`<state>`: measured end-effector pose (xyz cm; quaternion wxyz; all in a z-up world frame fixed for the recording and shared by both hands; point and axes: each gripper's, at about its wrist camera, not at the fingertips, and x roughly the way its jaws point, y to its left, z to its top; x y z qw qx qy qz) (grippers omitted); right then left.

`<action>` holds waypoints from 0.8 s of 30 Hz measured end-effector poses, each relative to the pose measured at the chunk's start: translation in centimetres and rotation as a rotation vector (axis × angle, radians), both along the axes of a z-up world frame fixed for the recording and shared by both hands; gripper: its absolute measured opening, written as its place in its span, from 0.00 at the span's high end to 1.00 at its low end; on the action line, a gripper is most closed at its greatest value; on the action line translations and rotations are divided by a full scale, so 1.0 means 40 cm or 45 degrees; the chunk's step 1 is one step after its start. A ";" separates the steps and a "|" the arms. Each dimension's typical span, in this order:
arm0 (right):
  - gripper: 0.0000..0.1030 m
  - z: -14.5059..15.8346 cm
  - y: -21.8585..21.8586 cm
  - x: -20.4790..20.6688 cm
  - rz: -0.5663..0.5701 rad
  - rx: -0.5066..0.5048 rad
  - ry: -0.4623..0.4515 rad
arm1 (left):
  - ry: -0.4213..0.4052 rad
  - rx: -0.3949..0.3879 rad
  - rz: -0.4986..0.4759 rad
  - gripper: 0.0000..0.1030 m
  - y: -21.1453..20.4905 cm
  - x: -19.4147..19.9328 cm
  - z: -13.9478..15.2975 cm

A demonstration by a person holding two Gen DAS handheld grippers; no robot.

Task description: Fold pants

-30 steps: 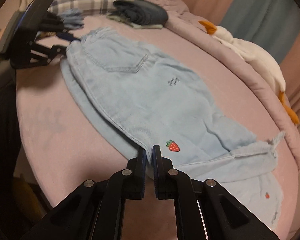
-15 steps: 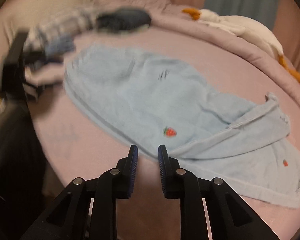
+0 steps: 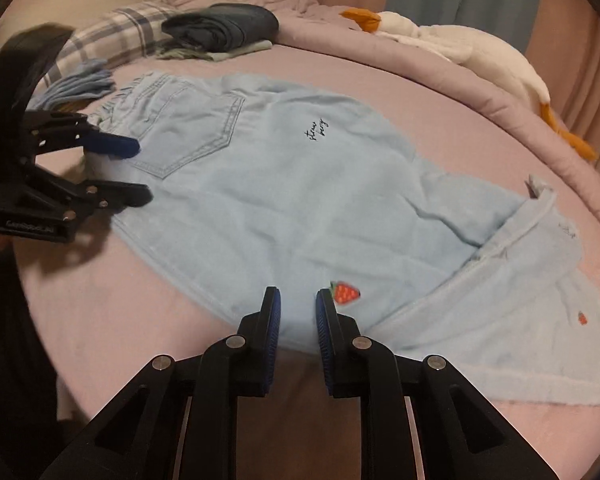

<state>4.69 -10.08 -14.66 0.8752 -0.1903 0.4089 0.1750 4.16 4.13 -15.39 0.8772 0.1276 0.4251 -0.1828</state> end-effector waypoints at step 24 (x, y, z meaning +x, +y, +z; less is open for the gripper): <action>0.62 0.178 -0.514 0.611 -0.880 0.357 0.233 | 0.292 -0.428 -0.331 0.34 -0.480 0.207 0.005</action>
